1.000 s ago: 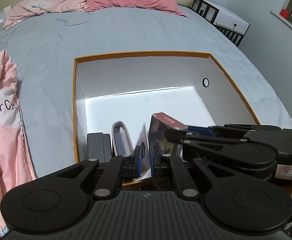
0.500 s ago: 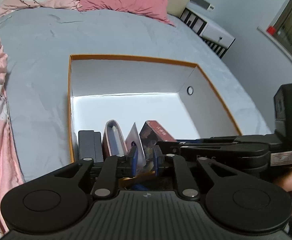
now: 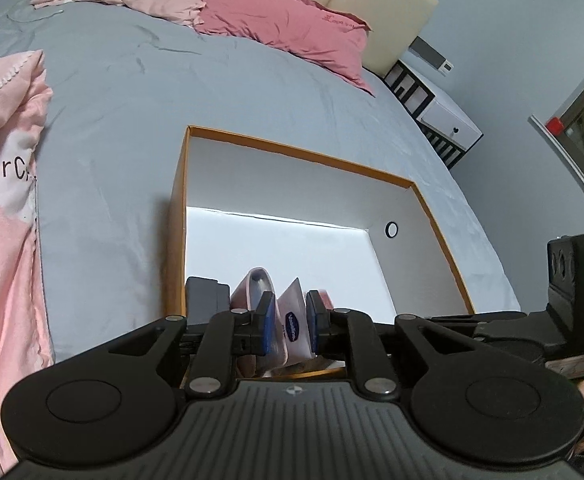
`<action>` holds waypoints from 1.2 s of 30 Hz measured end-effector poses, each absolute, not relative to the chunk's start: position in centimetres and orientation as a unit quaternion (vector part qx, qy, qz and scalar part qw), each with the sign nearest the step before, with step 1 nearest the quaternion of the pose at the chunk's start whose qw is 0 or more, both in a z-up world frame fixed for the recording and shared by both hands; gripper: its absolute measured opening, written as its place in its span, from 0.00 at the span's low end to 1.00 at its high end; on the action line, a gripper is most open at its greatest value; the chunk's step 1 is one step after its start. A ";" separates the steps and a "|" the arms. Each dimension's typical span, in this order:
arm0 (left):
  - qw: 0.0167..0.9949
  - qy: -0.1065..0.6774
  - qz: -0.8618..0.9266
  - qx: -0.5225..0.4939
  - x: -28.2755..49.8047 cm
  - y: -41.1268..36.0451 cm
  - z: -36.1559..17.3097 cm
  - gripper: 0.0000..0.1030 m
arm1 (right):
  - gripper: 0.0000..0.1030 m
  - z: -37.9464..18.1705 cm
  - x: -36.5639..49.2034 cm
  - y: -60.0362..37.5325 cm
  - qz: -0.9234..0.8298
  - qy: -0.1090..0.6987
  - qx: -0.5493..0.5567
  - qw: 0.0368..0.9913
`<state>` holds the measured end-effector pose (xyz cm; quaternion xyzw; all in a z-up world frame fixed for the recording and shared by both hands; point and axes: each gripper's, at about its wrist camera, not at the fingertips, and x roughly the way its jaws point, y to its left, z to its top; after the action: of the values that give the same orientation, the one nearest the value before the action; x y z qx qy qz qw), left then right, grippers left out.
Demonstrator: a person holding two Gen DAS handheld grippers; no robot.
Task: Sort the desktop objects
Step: 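Release the white card with the left gripper while the right gripper releases the dark card box, then move both grippers back to the toys beside the box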
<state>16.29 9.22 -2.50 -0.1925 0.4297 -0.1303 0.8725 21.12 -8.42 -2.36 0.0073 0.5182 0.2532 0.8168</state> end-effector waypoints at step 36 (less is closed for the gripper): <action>0.832 0.520 -0.094 -0.168 6.7 3.7 -2.5 0.53 | 0.32 0.5 5.9 -20.6 0.244 0.404 0.059 0.879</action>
<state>6.71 3.67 -2.49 -0.1679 0.5201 -0.0939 0.8322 5.85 -20.61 0.53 0.0591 0.4044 0.2440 0.8795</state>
